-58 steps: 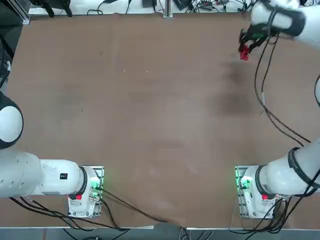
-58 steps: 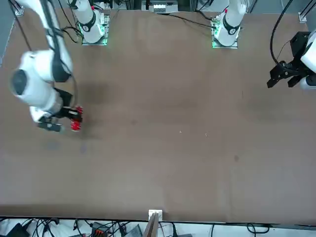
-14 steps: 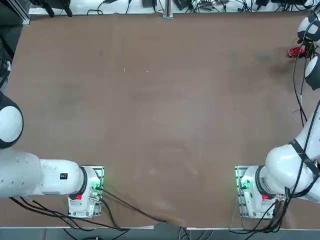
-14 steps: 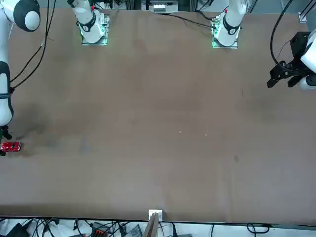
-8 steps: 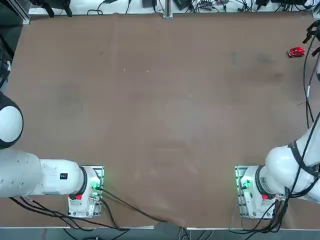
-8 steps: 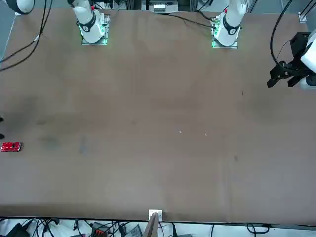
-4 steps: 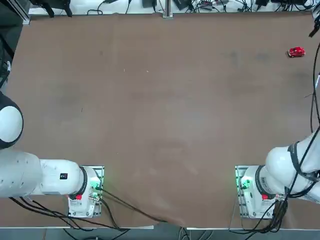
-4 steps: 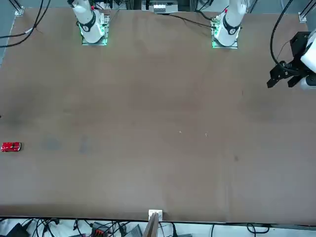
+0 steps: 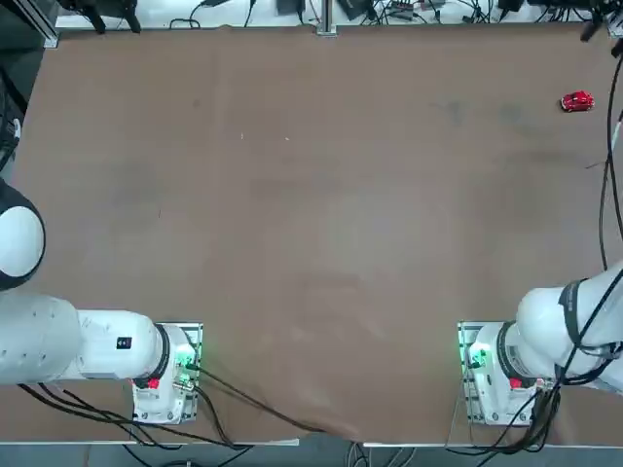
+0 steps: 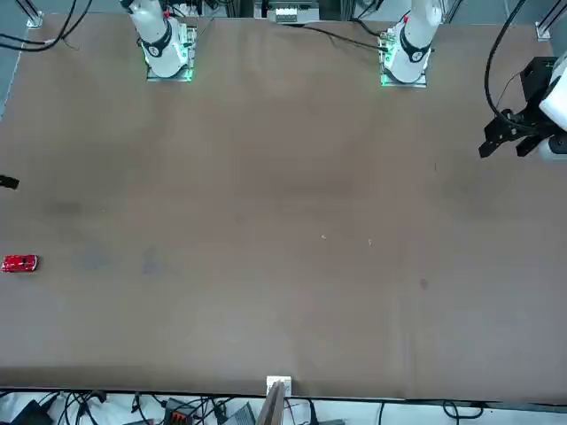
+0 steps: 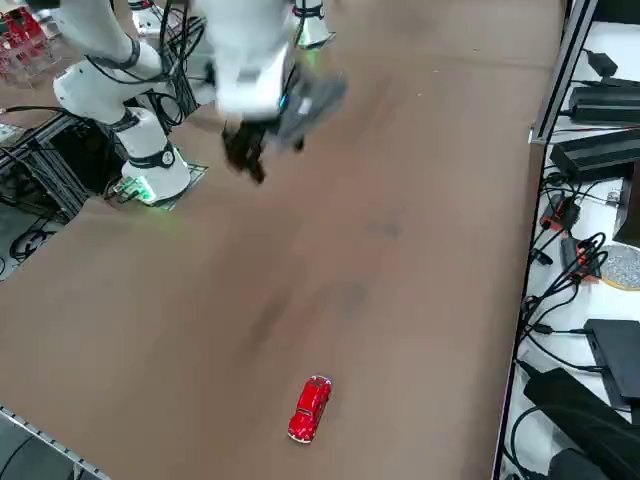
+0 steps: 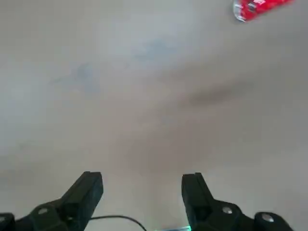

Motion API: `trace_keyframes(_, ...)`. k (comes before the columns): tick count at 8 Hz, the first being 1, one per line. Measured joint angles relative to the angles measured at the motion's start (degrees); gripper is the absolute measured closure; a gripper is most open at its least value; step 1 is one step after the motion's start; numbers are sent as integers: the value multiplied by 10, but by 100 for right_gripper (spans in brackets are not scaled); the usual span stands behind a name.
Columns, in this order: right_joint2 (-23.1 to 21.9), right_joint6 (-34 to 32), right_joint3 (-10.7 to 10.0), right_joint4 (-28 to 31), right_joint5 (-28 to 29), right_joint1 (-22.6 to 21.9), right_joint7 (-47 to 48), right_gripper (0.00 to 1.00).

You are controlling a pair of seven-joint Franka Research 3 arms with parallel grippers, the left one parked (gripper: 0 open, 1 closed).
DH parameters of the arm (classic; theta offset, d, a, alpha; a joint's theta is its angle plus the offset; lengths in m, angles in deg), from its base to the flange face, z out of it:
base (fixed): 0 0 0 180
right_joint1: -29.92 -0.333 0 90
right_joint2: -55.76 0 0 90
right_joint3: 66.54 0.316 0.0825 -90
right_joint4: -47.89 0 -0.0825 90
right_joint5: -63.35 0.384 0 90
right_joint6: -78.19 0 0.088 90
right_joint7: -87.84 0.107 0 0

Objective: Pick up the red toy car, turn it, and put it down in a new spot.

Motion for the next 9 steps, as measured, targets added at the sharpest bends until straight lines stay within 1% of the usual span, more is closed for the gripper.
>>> trace_keyframes(1, -28, -5, 8, -3, -8, -35, -2, 0)
trace_keyframes(2, -64, -5, 11, 7, -31, -81, -2, 0)
trace_keyframes(3, -104, -3, 13, 40, -49, -126, 0, 0)
trace_keyframes(4, -145, 14, 14, 89, -57, -161, 2, 0)
trace_keyframes(5, -186, 40, 15, 144, -60, -183, 3, 0)
trace_keyframes(6, -221, 66, 14, 196, -60, -191, 3, 0)
trace_keyframes(7, -246, 91, 12, 237, -60, -191, 3, 0)
trace_keyframes(8, -258, 110, 8, 267, -59, -190, 3, 0)
trace_keyframes(9, -261, 125, 4, 286, -57, -192, 3, 0)
